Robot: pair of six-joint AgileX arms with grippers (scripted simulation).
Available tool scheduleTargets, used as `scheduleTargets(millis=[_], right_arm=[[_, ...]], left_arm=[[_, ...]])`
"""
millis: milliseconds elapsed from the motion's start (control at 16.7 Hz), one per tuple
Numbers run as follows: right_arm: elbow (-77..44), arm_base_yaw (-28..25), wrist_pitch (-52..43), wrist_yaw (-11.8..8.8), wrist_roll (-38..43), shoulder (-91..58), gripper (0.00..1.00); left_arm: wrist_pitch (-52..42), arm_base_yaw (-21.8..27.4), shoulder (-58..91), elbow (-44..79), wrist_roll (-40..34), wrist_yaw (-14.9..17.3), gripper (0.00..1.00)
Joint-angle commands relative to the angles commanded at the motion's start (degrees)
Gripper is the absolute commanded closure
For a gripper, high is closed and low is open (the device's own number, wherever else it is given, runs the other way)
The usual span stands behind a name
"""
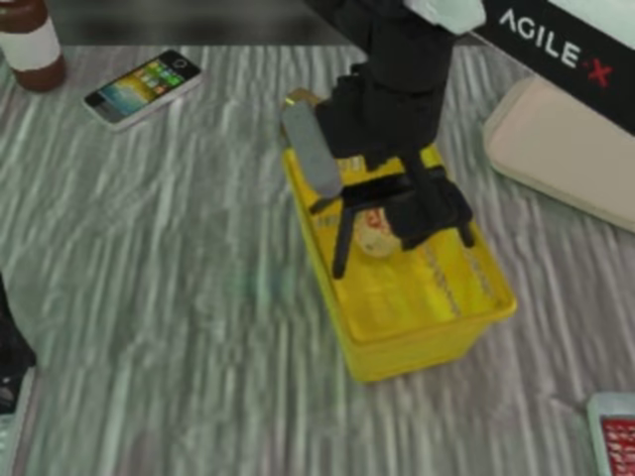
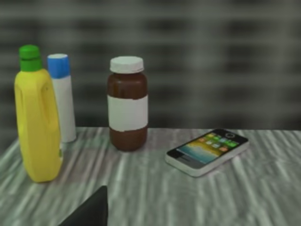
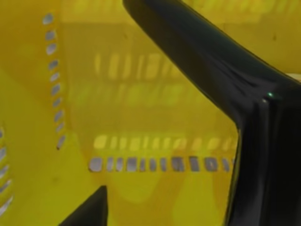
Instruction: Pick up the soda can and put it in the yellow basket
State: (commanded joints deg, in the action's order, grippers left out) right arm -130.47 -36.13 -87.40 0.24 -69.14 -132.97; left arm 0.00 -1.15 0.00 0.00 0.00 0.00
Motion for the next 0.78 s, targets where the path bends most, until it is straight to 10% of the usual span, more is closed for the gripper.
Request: scheduleTargets(millis=[480, 780], right_arm=[[5.52, -0.12, 4.42, -0.01, 0.11, 0.99, 0.0], [5.52, -0.12, 4.42, -0.01, 0.11, 0.99, 0.38]], left_arm=[[0.0, 0.0, 0.0, 0.0, 0.0, 0.0, 0.0], [0.0, 0.0, 0.0, 0.0, 0.0, 0.0, 0.0]])
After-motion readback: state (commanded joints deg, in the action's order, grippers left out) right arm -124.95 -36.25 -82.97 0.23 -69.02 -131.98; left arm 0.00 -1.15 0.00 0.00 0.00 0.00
